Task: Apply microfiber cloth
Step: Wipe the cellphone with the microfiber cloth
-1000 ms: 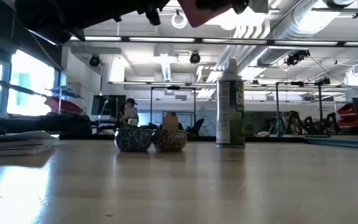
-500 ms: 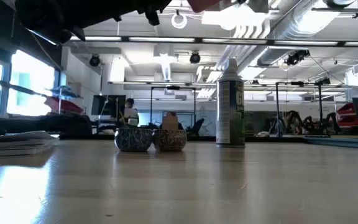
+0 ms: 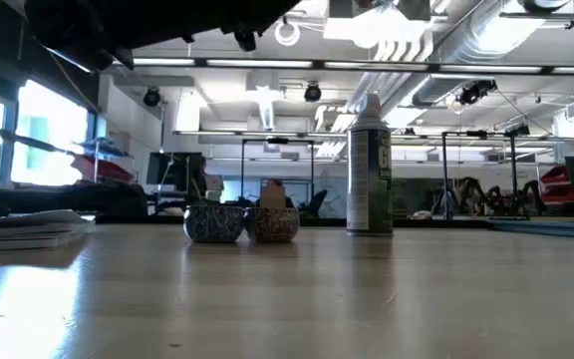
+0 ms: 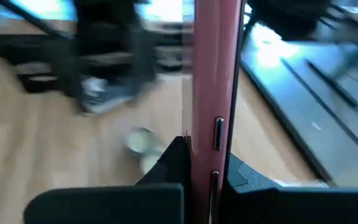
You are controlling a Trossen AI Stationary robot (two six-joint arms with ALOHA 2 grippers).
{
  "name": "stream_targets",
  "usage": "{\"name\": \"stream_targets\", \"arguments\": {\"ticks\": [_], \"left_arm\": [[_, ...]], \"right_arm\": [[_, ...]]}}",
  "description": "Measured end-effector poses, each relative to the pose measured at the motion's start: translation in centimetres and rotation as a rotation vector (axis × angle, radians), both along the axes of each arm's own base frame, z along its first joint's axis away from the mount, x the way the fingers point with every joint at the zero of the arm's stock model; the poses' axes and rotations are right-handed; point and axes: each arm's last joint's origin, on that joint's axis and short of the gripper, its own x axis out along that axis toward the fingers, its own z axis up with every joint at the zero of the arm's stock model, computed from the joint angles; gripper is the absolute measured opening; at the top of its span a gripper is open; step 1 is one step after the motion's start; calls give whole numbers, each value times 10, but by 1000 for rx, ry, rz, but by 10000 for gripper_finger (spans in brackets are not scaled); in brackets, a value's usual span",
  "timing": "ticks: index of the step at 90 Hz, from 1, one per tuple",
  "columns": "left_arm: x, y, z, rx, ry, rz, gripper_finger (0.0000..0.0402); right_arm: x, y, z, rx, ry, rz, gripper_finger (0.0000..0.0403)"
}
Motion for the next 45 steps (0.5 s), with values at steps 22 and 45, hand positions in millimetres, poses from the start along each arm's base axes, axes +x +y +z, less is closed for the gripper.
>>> {"name": "stream_targets", "arguments": {"ticks": [22, 45], "left_arm": [[1, 0, -4, 7, 42, 0, 163], [1, 0, -4, 16, 43, 3, 163]], "right_arm": [[-54, -22, -10, 114, 151, -367, 0], [-78, -33, -51, 305, 357, -702, 0]]}}
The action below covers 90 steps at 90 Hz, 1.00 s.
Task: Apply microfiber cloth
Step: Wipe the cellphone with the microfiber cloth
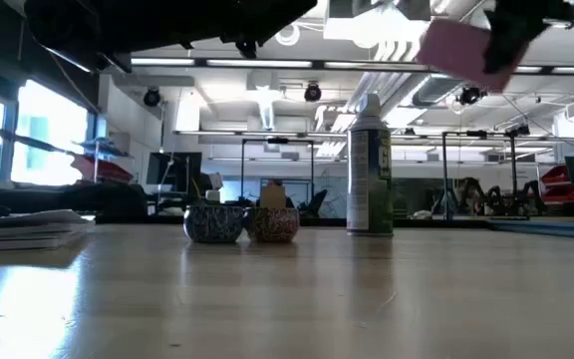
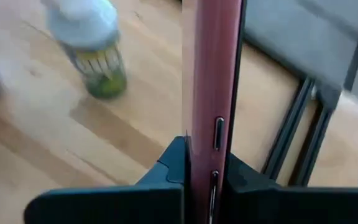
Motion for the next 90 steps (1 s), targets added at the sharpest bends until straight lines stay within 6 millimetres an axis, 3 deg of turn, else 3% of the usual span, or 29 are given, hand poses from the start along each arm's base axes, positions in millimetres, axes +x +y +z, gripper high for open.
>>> {"name": "stream_targets", "arguments": {"ticks": [23, 38, 62, 90], "left_arm": [[0, 0, 0, 1, 1, -3, 163], [0, 0, 0, 34, -2, 2, 163], [0, 0, 0, 33, -4, 8, 163], [0, 0, 0, 33, -3, 7, 163]], "right_arm": [[-19, -11, -78, 159, 253, -226, 0], [-24, -9, -119, 351, 286, -263, 0], [-17, -9, -117, 382, 303, -287, 0], [-9, -12, -133, 404, 413, -332, 0]]}}
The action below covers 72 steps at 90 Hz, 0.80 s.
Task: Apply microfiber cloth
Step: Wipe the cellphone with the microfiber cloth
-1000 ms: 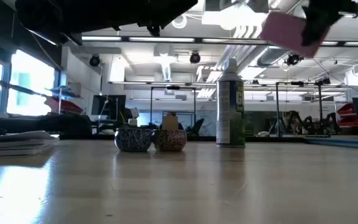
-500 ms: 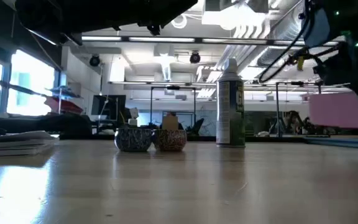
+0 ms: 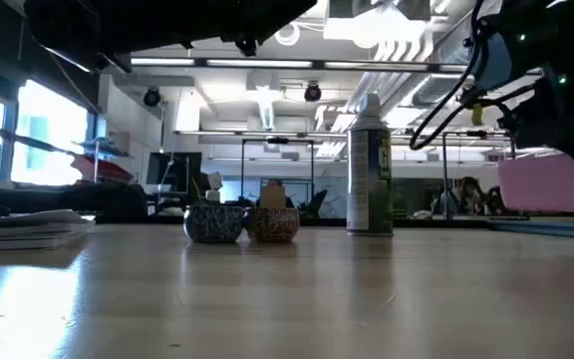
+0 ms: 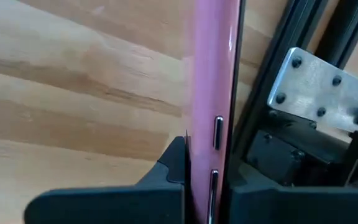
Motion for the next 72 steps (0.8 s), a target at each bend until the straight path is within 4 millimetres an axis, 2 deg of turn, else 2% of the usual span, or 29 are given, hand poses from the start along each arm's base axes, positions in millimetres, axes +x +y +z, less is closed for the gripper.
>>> {"name": "stream_targets", "arguments": {"ticks": [28, 41, 53, 72], "left_arm": [[0, 0, 0, 1, 2, 0, 163], [0, 0, 0, 0, 2, 0, 163], [0, 0, 0, 0, 2, 0, 163], [0, 0, 0, 0, 2, -1, 163]], "right_arm": [[12, -1, -28, 47, 201, 53, 0], [11, -1, -34, 47, 329, 56, 0], [12, -1, -40, 53, 371, 59, 1], [17, 1, -50, 127, 380, 104, 47]]}}
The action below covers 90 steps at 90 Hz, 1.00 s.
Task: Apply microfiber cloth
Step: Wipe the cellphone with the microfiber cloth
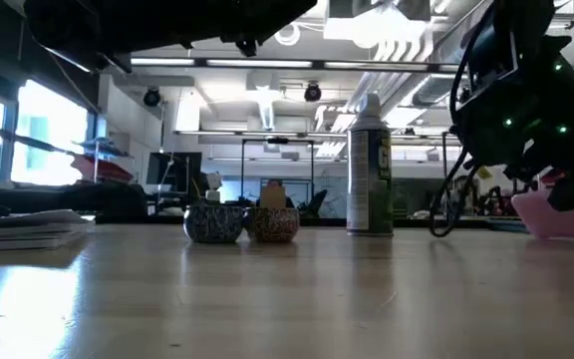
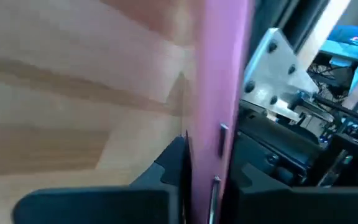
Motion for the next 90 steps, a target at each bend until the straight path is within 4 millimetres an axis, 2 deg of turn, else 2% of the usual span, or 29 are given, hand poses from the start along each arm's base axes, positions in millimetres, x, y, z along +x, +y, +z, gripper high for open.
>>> {"name": "stream_targets", "arguments": {"ticks": [19, 35, 64, 90], "left_arm": [[0, 0, 0, 0, 0, 0, 163], [0, 0, 0, 0, 0, 0, 163], [0, 0, 0, 0, 1, 0, 163], [0, 0, -2, -6, 17, -2, 163]], "right_arm": [[2, 1, -6, 59, 23, 7, 104], [2, 2, -6, 86, 17, -6, 134], [6, 3, -1, 94, 20, -7, 157], [17, 2, 9, 96, -4, 84, 171]]}}
